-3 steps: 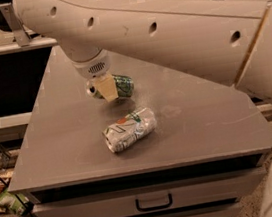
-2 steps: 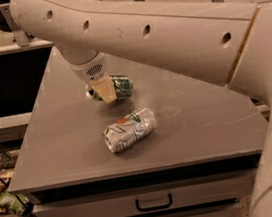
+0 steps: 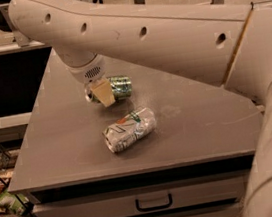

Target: Knock green can over

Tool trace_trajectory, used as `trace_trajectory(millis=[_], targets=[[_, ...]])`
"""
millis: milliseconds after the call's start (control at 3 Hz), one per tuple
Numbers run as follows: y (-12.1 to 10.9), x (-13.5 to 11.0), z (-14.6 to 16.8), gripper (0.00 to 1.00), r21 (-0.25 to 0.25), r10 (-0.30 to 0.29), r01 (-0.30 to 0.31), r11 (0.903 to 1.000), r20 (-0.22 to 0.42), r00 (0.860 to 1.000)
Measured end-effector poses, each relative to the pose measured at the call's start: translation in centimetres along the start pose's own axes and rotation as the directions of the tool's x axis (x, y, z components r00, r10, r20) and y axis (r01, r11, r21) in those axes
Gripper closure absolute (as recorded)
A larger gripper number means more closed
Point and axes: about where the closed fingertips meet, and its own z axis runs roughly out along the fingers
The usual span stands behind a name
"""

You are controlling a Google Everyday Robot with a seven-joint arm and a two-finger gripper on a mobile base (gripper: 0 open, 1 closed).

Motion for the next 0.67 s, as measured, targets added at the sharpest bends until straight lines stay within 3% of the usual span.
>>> trace_trajectory(millis=[333,667], targets=[[0.11,-0.41,0.21,0.00,-0.024,0.008,-0.007,0.9997,0.029,1.000],[0.11,-0.41,0.21,0.00,-0.024,0.008,-0.007,0.9997,0.029,1.000]])
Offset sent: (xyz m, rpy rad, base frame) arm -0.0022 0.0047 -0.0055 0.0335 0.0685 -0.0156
